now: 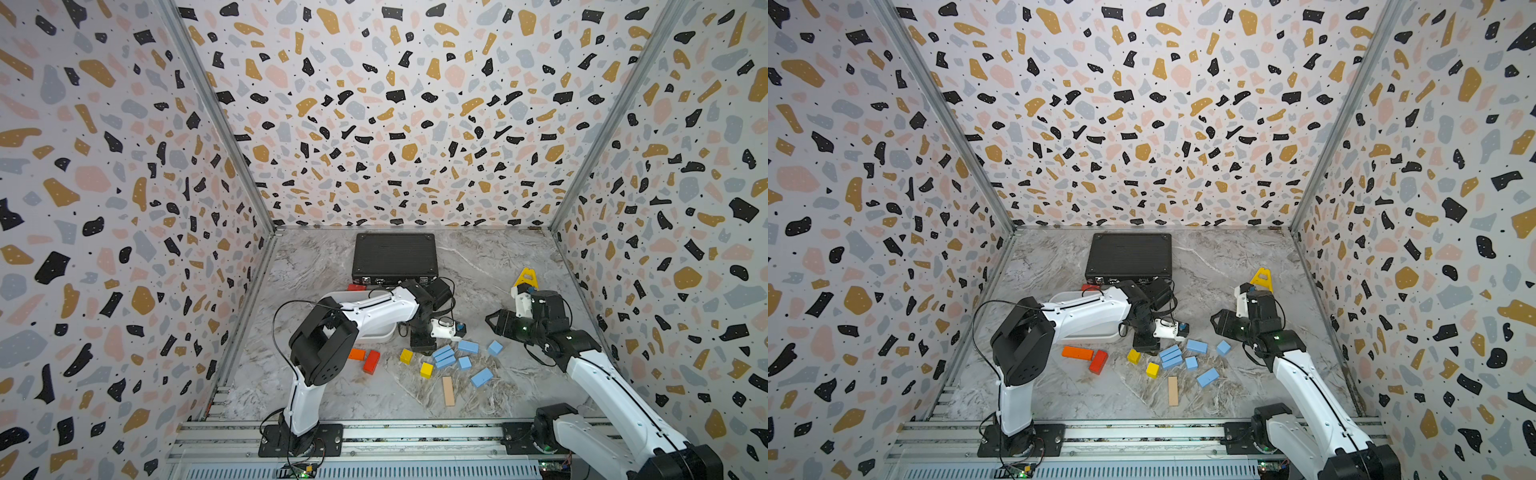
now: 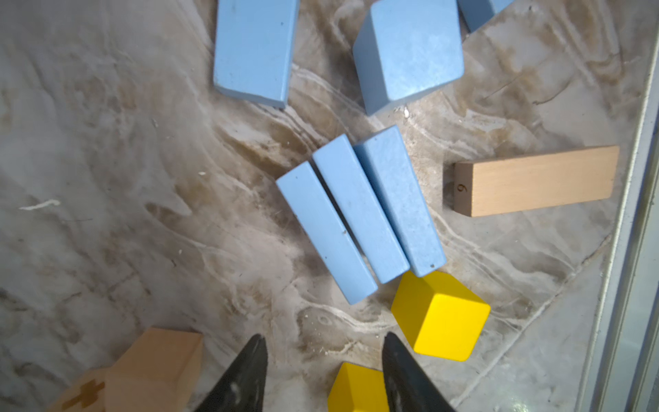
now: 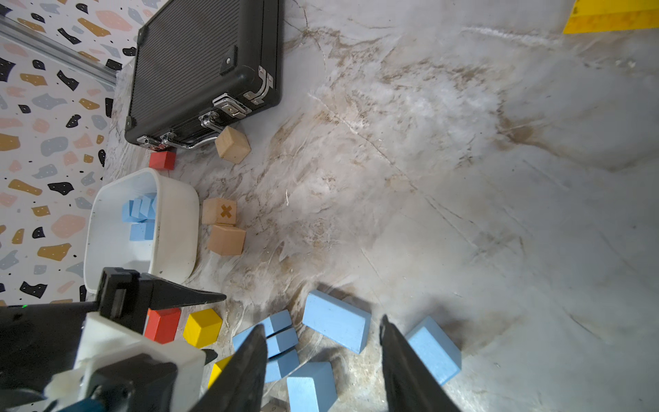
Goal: Pick out the blue building blocks
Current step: Pick up the building block from the center of the board.
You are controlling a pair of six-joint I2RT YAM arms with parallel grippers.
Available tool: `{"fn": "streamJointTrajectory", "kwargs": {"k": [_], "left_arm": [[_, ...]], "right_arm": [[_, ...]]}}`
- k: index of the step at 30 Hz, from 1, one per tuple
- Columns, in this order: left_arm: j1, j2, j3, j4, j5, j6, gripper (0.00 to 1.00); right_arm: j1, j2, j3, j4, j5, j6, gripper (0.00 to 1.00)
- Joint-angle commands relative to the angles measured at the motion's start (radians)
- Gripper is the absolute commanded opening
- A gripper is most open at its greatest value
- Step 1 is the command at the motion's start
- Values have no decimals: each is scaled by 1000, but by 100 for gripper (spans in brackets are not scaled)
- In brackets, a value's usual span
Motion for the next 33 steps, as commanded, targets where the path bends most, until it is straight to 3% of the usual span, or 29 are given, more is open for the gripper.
{"fn": "streamJointTrajectory", "kwargs": {"k": [1, 15, 25, 33], "left_arm": [[-13, 19, -22, 17, -4, -24, 53], [-34, 80, -6, 89, -14, -118, 53], [-31, 119, 81, 100, -119, -51, 51], [-32, 138, 113, 77, 3, -60, 50]], "right_arm": [[-3, -17, 2, -10, 0, -1, 54], [-4, -31, -6, -14, 5, -1, 54], [-4, -56, -8, -36, 19, -4, 54], [-4, -57, -10, -34, 18, -3, 54]]}}
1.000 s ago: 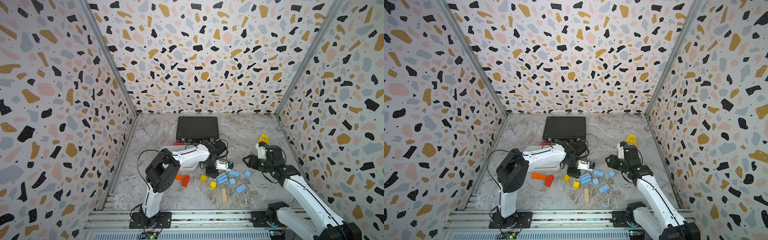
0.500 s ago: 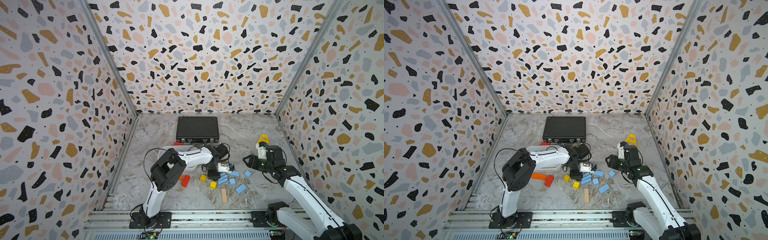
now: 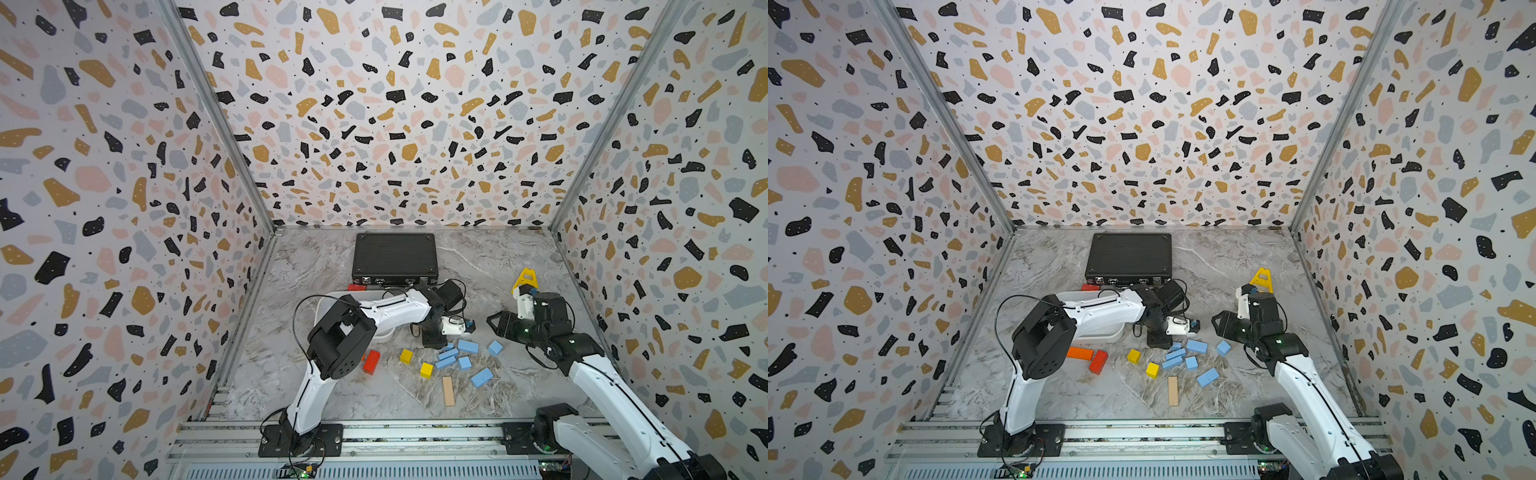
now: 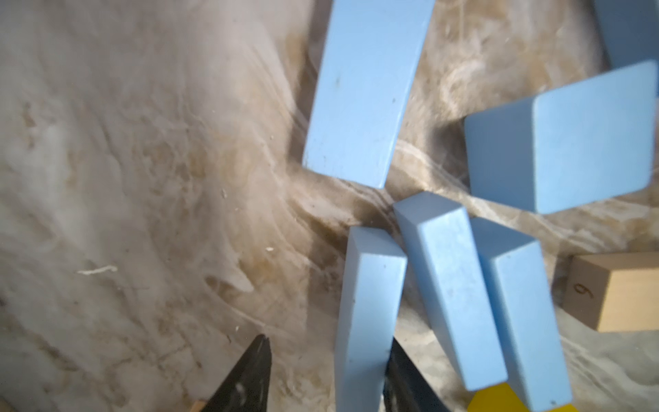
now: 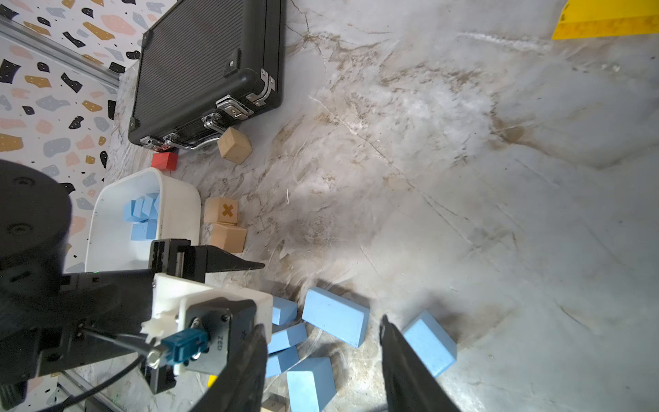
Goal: Pick out the blue building blocks
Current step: Pick up the building block from the center of the board.
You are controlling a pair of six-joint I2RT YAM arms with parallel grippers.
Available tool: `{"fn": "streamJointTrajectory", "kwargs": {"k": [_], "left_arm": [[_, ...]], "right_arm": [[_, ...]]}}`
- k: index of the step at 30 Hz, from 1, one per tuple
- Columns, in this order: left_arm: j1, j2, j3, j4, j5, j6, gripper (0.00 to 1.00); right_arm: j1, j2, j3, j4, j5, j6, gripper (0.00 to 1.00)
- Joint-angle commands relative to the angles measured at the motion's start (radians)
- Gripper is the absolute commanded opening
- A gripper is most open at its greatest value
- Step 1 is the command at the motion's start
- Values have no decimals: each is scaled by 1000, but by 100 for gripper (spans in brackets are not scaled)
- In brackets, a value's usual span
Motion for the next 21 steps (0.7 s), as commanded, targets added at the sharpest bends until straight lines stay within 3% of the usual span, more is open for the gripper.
{"fn": "streamJointTrajectory", "kwargs": {"k": [1, 12, 17, 21], "left_arm": [[-4, 13, 23, -27, 79, 11, 50], [-6, 32, 43, -37, 98, 17, 43], [-5, 33, 67, -56, 91, 32, 11], [-6, 5, 72, -70, 96, 59, 0]], "right_arm": [[-2, -17, -2, -16, 10, -2, 54], [-4, -23, -10, -16, 11, 4, 54], [-4, -26, -9, -16, 13, 4, 53], [-4, -25, -4, -12, 11, 4, 52]]}}
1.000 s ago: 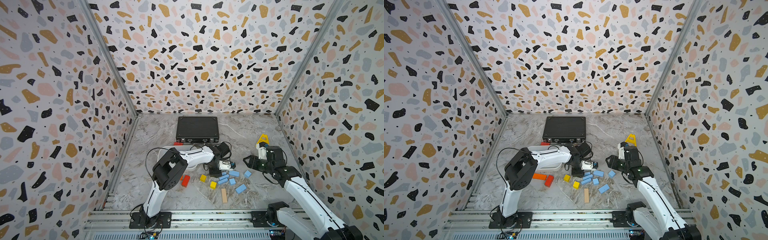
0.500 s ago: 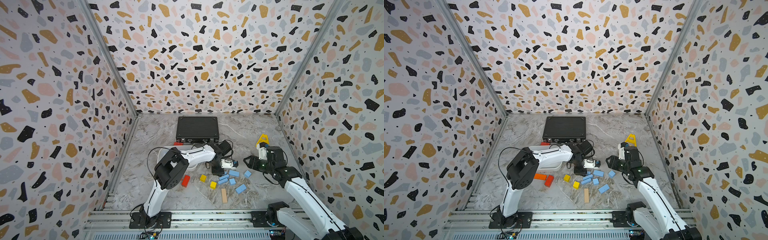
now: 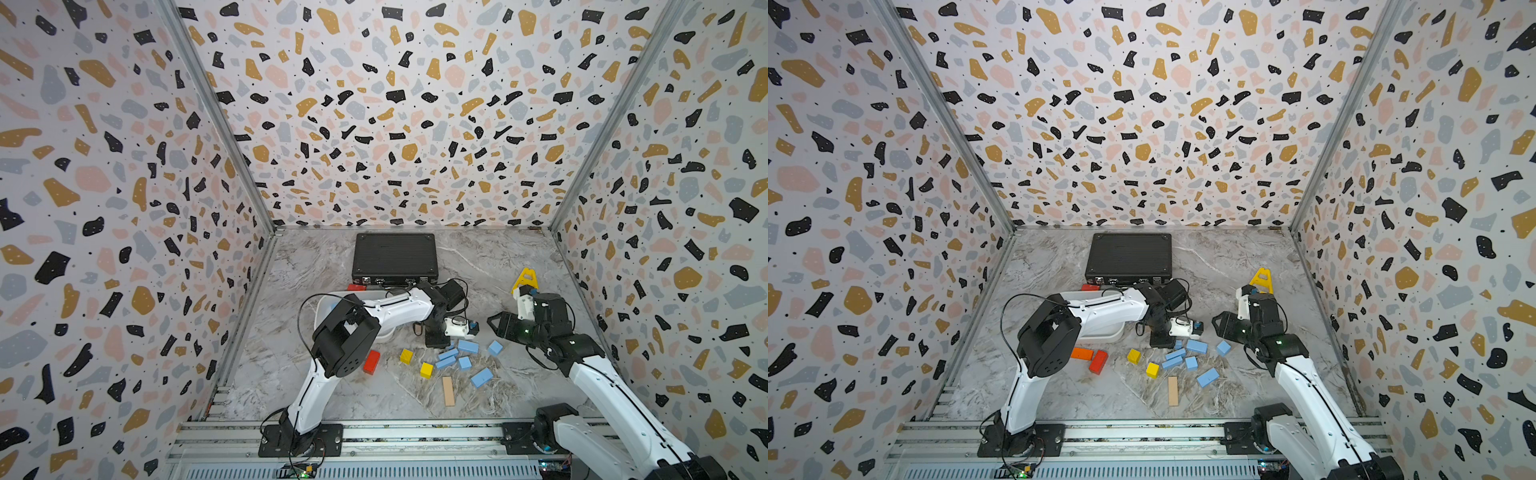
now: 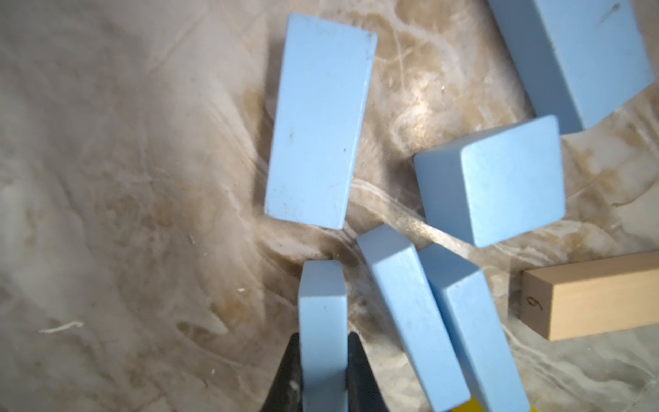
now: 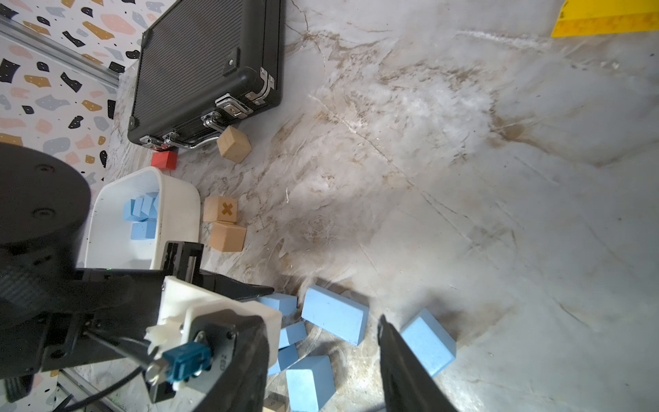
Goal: Pick out the blue building blocks
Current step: Pick up the building block from the center of the board, then place the building block in the storage box.
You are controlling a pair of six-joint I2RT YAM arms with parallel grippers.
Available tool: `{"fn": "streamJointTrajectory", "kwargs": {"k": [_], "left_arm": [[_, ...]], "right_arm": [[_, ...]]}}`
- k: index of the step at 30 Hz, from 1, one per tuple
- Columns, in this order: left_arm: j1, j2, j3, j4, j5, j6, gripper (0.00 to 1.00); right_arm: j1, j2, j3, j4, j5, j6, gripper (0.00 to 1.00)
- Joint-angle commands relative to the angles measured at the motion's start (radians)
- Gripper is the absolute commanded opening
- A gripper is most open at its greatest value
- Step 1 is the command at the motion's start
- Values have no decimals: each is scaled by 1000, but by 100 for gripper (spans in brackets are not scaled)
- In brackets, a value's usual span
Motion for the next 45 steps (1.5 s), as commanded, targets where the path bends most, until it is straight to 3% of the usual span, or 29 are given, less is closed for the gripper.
{"fn": "streamJointTrajectory", "kwargs": {"k": [1, 13, 19, 23, 27, 31, 36, 45], "left_arm": [[-4, -35, 26, -37, 15, 25, 0], [57, -164, 82, -221, 1, 59, 0], [187, -333, -1, -298, -18, 88, 0], [331, -428, -96, -318, -39, 126, 0], [474, -472, -202, -273, -72, 201, 0], [556, -461, -265, -248, -81, 293, 0], [590, -418, -343, -149, -145, 353, 0], [593, -383, -406, 47, -166, 276, 0]], "right_arm": [[-4, -14, 5, -13, 12, 3, 52], [-3, 17, 35, -23, -13, -18, 51], [7, 110, 59, 48, -61, -16, 51], [53, 188, 98, 89, -65, -22, 51], [94, 257, 133, 116, -52, -30, 51], [107, 297, 151, 138, -59, -18, 51], [112, 297, 157, 137, -45, -15, 51], [117, 288, 152, 131, -34, -8, 51]]}}
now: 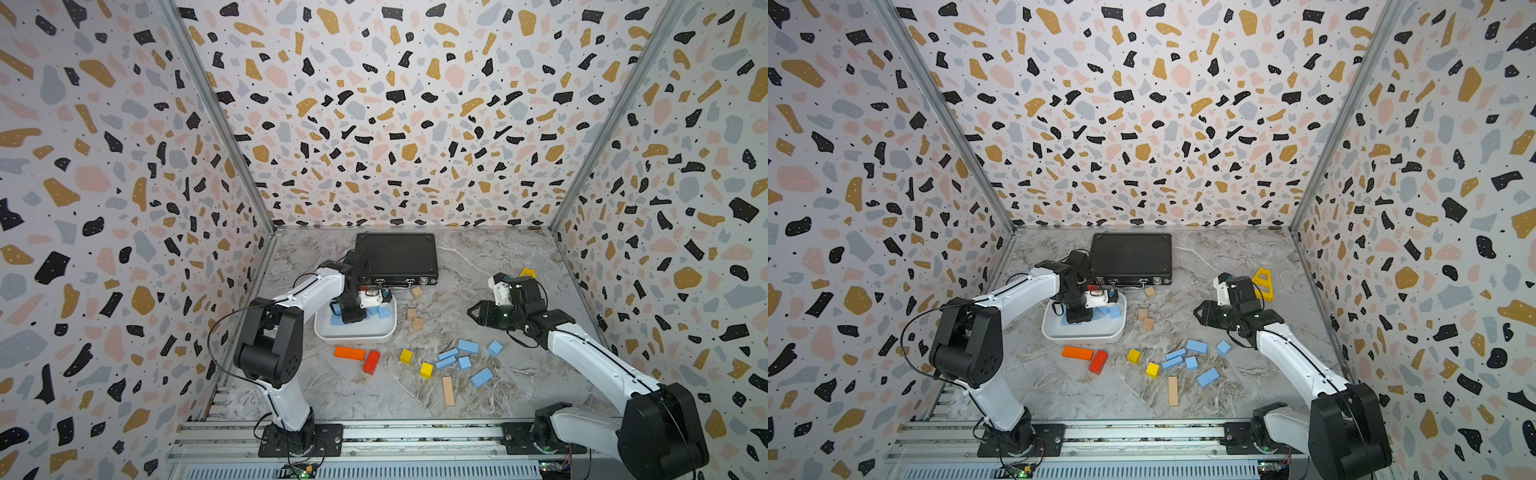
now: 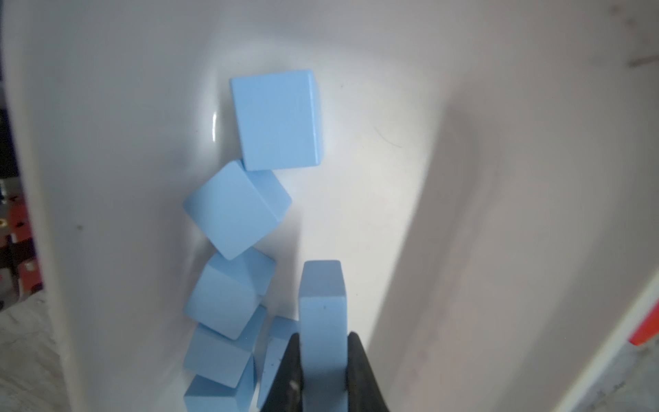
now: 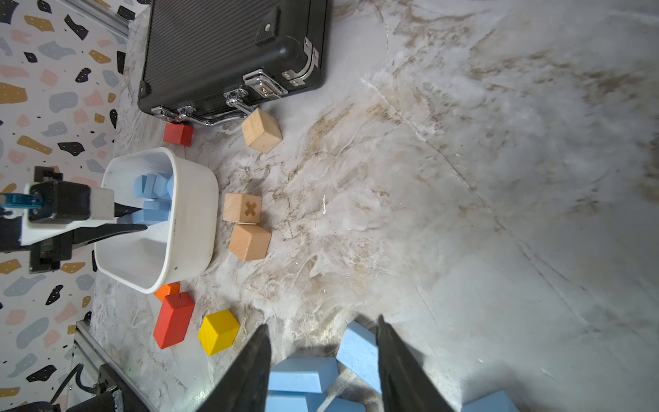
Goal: Pick out the blue building blocks
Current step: Place the building block in the storage box.
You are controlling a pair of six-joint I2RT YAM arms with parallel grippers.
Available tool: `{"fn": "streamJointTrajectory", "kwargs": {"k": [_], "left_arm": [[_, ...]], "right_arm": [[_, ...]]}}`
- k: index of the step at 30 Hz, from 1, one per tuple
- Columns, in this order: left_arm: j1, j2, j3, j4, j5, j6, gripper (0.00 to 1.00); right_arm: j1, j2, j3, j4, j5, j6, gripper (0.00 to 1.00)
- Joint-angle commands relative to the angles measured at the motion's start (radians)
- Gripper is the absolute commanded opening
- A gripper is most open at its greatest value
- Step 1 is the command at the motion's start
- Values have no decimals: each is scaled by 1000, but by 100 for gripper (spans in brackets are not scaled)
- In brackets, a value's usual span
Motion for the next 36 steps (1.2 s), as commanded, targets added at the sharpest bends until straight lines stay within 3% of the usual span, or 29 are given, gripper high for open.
{"fn": "streamJointTrajectory", "kwargs": {"k": [1, 16, 31, 36], "left_arm": [[5, -7, -33, 99, -10, -20, 0], [-3, -107, -206, 291, -65, 24, 3], [-82, -185, -444, 692, -139, 110, 4], [-86, -174, -457, 697, -145, 111, 13]], "right_arm": [[6, -22, 29, -3, 15, 5, 51], [18, -27, 23, 12, 14, 28, 51], [44, -118, -16, 1, 50, 86, 50], [46, -156, -19, -37, 73, 79, 50]]}}
